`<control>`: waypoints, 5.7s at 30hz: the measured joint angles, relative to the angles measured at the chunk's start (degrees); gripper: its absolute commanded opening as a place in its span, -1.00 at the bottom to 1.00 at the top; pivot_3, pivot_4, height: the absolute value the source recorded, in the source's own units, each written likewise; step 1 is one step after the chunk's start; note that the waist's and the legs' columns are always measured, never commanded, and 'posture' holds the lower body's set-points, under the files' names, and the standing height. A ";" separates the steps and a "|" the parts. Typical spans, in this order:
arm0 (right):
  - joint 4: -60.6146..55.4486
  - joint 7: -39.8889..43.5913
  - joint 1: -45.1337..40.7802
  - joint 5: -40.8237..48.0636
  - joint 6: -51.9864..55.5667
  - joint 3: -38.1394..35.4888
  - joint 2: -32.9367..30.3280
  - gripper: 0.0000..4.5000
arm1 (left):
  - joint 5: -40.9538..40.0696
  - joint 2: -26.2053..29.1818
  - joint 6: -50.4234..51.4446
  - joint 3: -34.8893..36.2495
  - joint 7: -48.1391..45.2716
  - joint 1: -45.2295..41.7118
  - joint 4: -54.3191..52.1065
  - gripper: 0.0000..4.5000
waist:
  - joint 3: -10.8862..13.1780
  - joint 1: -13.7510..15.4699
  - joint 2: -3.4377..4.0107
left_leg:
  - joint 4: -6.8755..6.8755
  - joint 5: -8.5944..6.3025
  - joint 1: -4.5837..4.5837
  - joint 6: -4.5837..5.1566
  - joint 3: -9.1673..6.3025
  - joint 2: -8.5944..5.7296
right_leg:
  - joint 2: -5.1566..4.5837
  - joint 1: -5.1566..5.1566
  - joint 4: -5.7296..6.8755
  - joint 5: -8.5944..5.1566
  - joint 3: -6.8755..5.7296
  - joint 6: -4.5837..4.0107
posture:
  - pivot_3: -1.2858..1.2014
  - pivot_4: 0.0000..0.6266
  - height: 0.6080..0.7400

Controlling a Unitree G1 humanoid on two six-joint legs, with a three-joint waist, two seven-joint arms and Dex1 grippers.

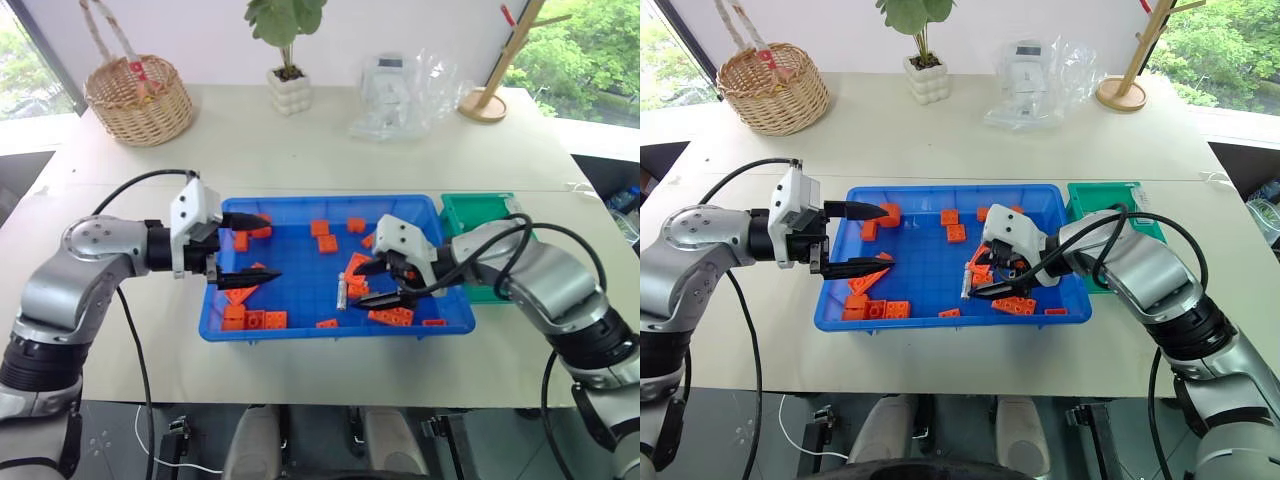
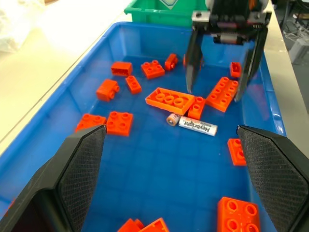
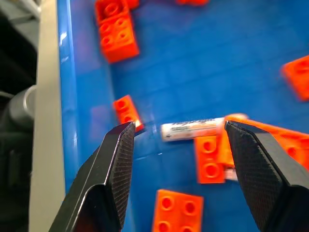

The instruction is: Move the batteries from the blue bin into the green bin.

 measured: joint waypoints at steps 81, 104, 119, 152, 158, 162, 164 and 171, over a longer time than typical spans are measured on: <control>25.22 14.88 -7.13 -26.48 -39.35 4.63 -0.58 0.07 | 2.82 -2.58 -3.73 -0.60 -0.46 -3.98 4.35 1.00 | -0.01 -0.21 -0.02 | 0.00 0.01 0.05 -0.01 0.19 -0.01 | 0.09 0.01 0.06 0.08 -0.03 0.13 | 0.03 -0.52 0.93; 21.97 20.34 -3.20 -25.70 -40.70 0.52 -1.72 0.07 | 2.90 -1.50 -2.70 -0.28 0.82 -4.30 3.73 1.00 | -0.01 -0.19 -0.02 | 0.01 0.01 0.07 -0.02 0.21 -0.01 | 0.06 0.03 0.08 0.08 -0.02 0.13 | 0.03 -0.52 0.93; 25.31 17.15 -1.31 -27.72 -41.02 2.54 4.37 -0.68 | 2.82 -1.44 -1.64 -0.37 -0.20 -4.70 2.88 1.00 | -0.01 -0.02 -0.02 | 0.03 0.02 0.08 -0.03 0.19 -0.01 | 0.07 0.06 0.09 0.08 -0.03 0.13 | 0.03 -0.52 0.93; 21.63 0.46 2.42 -14.36 -13.05 -25.45 -10.30 0.79 | 3.73 -3.84 -4.15 -4.73 -3.08 -3.47 2.56 1.00 | -0.01 -0.58 0.01 | 0.01 0.01 0.20 -0.01 0.15 0.02 | 0.09 0.05 0.10 0.08 0.05 0.13 | 0.03 -0.52 0.93; 6.94 -0.49 -0.13 -5.84 -0.05 -19.63 -1.48 0.79 | 3.98 -3.71 -4.46 -4.70 -2.72 -2.68 2.45 1.00 | -0.02 0.36 -0.02 | -0.01 0.01 0.05 -0.01 0.01 0.03 | 0.07 0.07 0.11 0.08 -0.07 0.12 | 0.03 -0.52 0.93; 3.70 -3.53 4.44 -4.43 3.27 -15.80 0.99 0.79 | 4.01 -3.44 -4.45 -4.48 -1.97 -1.70 1.70 1.00 | -0.02 0.91 -0.02 | 0.11 -0.01 -0.07 0.02 0.02 -0.03 | -0.11 0.06 -0.02 0.06 0.01 0.09 | 0.03 -0.52 0.93; 3.86 -5.57 5.24 -4.54 3.41 -14.83 2.60 0.79 | 3.99 -3.28 -4.44 -4.34 -1.62 -1.41 0.84 1.00 | -0.02 0.93 -0.02 | 0.16 -0.01 -0.07 0.03 0.04 -0.06 | -0.11 0.07 -0.03 0.06 0.04 0.09 | 0.03 -0.52 0.93; 10.99 -10.88 6.81 -6.00 2.05 -11.54 7.67 0.79 | 3.96 -2.96 -4.37 -3.82 -0.44 0.46 0.04 1.00 | -0.03 0.84 -0.03 | 0.13 -0.01 0.03 0.03 0.07 -0.04 | 0.04 0.08 0.06 0.07 0.03 0.10 | 0.03 -0.52 0.93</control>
